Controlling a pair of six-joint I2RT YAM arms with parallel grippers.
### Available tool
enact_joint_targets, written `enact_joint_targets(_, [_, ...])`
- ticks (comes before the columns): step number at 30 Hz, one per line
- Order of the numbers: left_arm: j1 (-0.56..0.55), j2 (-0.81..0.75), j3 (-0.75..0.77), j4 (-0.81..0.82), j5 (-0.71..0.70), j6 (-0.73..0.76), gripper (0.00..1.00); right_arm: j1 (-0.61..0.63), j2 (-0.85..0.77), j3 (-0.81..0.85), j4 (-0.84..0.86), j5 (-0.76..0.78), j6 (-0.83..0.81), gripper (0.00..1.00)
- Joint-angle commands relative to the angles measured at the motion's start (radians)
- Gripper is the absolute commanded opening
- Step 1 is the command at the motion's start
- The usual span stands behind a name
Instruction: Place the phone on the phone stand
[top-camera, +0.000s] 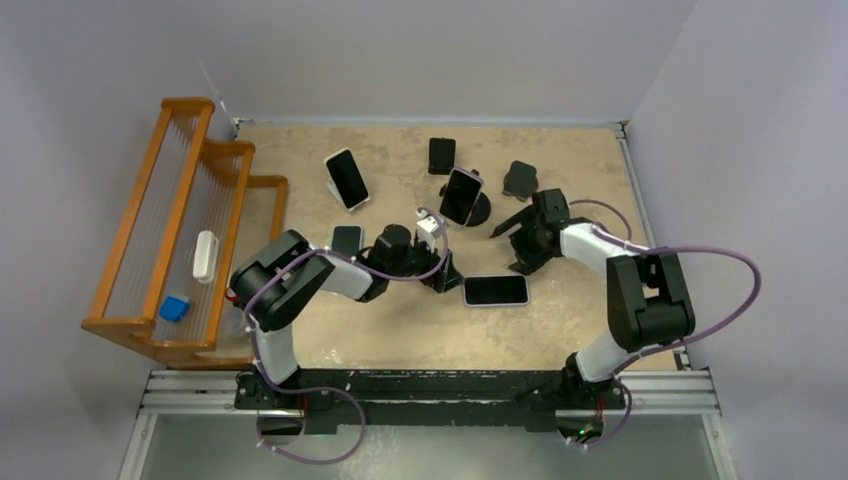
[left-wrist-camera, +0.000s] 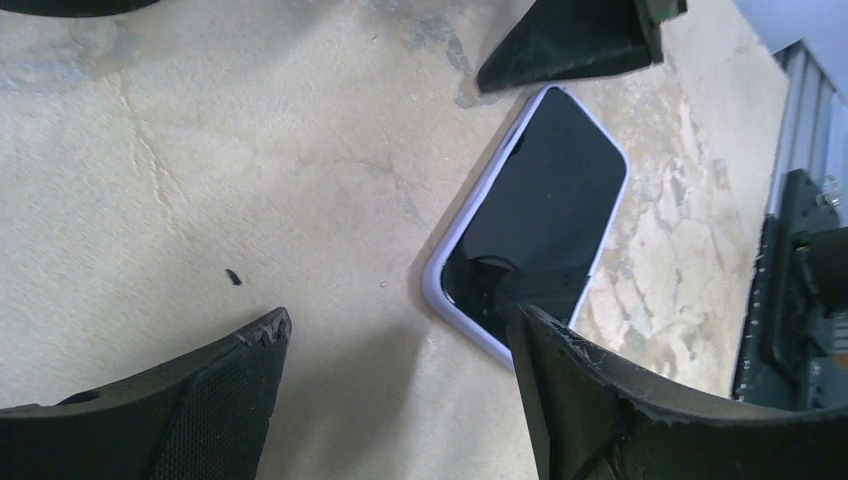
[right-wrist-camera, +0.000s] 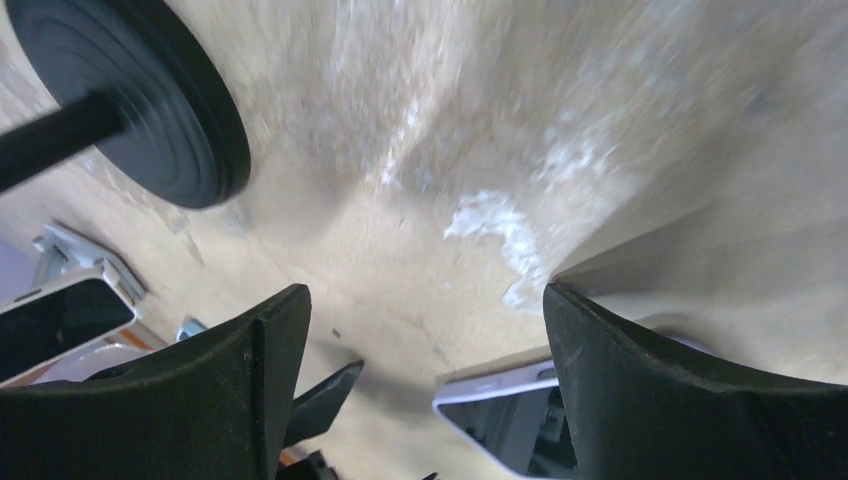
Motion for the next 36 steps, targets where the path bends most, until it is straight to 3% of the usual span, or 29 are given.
enact_joint_targets(1, [-0.003,-0.038,0.006,-0.008,-0.015,0.119,0.79,-0.045,-0.057,-0.08,0.108,0.128,-0.152,0.9])
enact_joint_targets(5, [-0.042,-0.075,0.016,-0.08,-0.056,0.102,0.79,-0.072,-0.16,-0.119,0.21,0.134,-0.247,0.94])
enact_joint_targets(9, [-0.151,-0.122,-0.006,-0.1,-0.18,0.321,0.79,-0.085,-0.315,-0.191,0.368,0.092,-0.409,0.94])
enact_joint_targets(13, [-0.185,-0.137,-0.076,0.032,-0.083,0.537,0.8,-0.088,-0.379,-0.218,0.404,0.07,-0.483,0.95])
enact_joint_targets(20, [-0.162,-0.1,0.016,-0.134,0.015,0.828,0.79,-0.088,-0.435,-0.288,0.47,-0.045,-0.478,0.95])
enact_joint_targets(27, [-0.034,-0.075,0.159,-0.228,0.302,0.835,0.8,-0.088,-0.444,-0.289,0.48,-0.091,-0.499,0.95])
enact_joint_targets(32, [-0.017,0.007,0.315,-0.461,0.479,0.824,0.8,-0.09,-0.446,-0.29,0.481,-0.097,-0.51,0.95])
enact_joint_targets(36, [-0.019,0.051,0.358,-0.517,0.567,0.779,0.8,-0.089,-0.456,-0.293,0.47,-0.085,-0.525,0.96])
